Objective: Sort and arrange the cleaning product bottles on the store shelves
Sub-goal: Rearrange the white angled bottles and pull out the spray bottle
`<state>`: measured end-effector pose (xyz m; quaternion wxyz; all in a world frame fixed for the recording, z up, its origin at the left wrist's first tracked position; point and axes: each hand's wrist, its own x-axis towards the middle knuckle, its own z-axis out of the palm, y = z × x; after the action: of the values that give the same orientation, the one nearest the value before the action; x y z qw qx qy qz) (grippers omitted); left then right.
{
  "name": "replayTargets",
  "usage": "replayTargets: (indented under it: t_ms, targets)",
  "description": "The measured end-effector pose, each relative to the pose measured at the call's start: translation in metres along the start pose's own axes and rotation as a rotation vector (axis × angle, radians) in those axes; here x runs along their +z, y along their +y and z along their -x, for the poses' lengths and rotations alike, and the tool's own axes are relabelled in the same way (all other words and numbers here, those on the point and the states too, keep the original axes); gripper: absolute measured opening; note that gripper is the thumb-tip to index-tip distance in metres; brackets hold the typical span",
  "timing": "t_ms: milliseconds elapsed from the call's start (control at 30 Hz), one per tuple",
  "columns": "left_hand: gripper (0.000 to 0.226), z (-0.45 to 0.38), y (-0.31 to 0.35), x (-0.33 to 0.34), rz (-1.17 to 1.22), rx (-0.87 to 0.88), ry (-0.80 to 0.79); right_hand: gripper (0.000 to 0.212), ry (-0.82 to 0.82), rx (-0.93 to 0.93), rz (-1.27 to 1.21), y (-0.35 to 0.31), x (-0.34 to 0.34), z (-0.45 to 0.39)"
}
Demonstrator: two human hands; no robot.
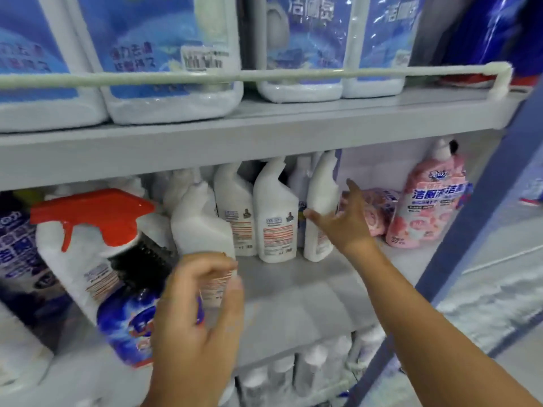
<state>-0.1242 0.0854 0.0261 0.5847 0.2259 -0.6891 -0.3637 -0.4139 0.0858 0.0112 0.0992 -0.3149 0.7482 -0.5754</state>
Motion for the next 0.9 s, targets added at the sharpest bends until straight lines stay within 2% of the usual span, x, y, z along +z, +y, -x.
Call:
replayTargets:
  t_ms: [100, 233, 333, 433, 500, 600, 667, 767, 800, 900]
  targets:
    - [0.04, -0.026, -0.023, 0.075, -0.123, -0.207, -0.119, 0.113, -0.032, -0.077, 0.043, 0.018, 0.007, -0.008]
    - [0.08, -0.068, -0.06, 0.133, -0.36, -0.259, -0.084, 0.082, 0.008, -0.123, -0.029, 0.021, 0.001, 0.003]
    - [0.083, -0.085, -0.076, 0.15, -0.55, -0.191, -0.015, 0.073, 0.026, -0.152, -0.052, 0.029, -0.008, 0.022]
    - [0.088, -0.095, -0.077, 0.158, -0.637, -0.244, 0.054, 0.089, 0.037, -0.158, -0.031, 0.034, -0.018, 0.035]
    - [0.083, -0.097, -0.075, 0.159, -0.604, -0.312, 0.039, 0.095, 0.05, -0.175, -0.008, 0.034, -0.022, 0.038]
    - [0.066, -0.083, -0.085, 0.154, -0.375, -0.448, -0.075, 0.097, 0.053, -0.192, -0.025, 0.047, -0.024, 0.039]
    - [0.064, -0.067, -0.097, 0.151, -0.345, -0.51, -0.114, 0.096, -0.027, -0.142, -0.092, 0.056, -0.027, 0.038]
    - [0.049, -0.057, -0.1, 0.15, -0.324, -0.555, -0.153, 0.094, -0.233, -0.009, -0.184, 0.056, -0.035, 0.042]
    - [0.043, -0.055, -0.096, 0.15, -0.325, -0.563, -0.158, 0.089, -0.286, 0.022, -0.205, 0.054, -0.037, 0.044]
    - [0.031, -0.036, -0.068, 0.138, -0.251, -0.575, -0.116, 0.056, -0.365, 0.058, -0.209, 0.045, -0.045, 0.054]
